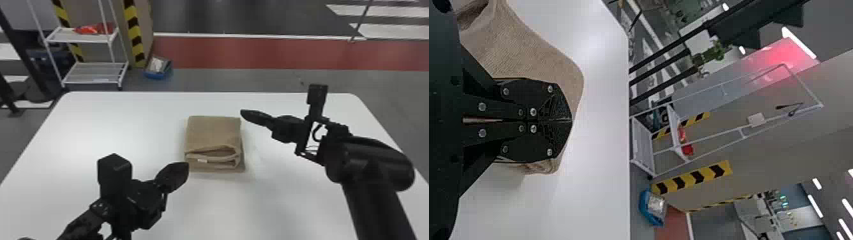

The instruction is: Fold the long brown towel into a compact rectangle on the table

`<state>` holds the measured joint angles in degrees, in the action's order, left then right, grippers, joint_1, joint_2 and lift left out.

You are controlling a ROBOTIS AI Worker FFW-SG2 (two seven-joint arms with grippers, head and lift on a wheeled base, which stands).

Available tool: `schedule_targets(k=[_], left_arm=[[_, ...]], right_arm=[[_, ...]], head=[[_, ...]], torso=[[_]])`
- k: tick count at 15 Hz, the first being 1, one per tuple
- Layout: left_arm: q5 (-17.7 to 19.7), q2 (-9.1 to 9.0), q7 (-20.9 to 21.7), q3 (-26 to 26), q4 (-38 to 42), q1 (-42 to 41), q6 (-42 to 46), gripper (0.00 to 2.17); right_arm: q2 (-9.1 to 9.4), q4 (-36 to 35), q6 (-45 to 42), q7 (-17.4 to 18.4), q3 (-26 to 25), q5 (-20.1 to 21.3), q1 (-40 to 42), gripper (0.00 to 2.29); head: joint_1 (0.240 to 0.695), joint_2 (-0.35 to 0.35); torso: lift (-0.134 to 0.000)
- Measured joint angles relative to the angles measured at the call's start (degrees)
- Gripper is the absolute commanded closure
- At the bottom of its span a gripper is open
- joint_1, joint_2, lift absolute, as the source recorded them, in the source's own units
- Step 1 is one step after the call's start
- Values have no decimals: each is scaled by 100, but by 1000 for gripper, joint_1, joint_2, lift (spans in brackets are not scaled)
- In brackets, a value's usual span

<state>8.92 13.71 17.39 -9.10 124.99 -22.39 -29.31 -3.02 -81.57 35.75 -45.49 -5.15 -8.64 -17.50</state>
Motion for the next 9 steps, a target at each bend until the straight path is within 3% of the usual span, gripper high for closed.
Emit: schedule_targets(k=[2, 4, 7, 9], left_arm=[[45, -12, -36, 167, -84, 13, 204, 1713], [139, -37, -96, 338, -247, 45, 501, 1713], [325, -52, -251, 706, -595, 65, 1201, 1713], [501, -59, -359, 970, -808, 46, 1722, 1713]], right_arm=[[-4, -470, -738, -321, -50, -474, 390, 2172], [-7, -713, -1430, -406, 12, -735, 728, 2172], [10, -836, -2272, -231, 285, -830, 1240, 2172], [20, -849, -2819, 98, 626, -630, 1526, 2172]], head=[[695, -15], [695, 16], [695, 65], [695, 108]], torso=[[-125], [-125], [-125], [-125]])
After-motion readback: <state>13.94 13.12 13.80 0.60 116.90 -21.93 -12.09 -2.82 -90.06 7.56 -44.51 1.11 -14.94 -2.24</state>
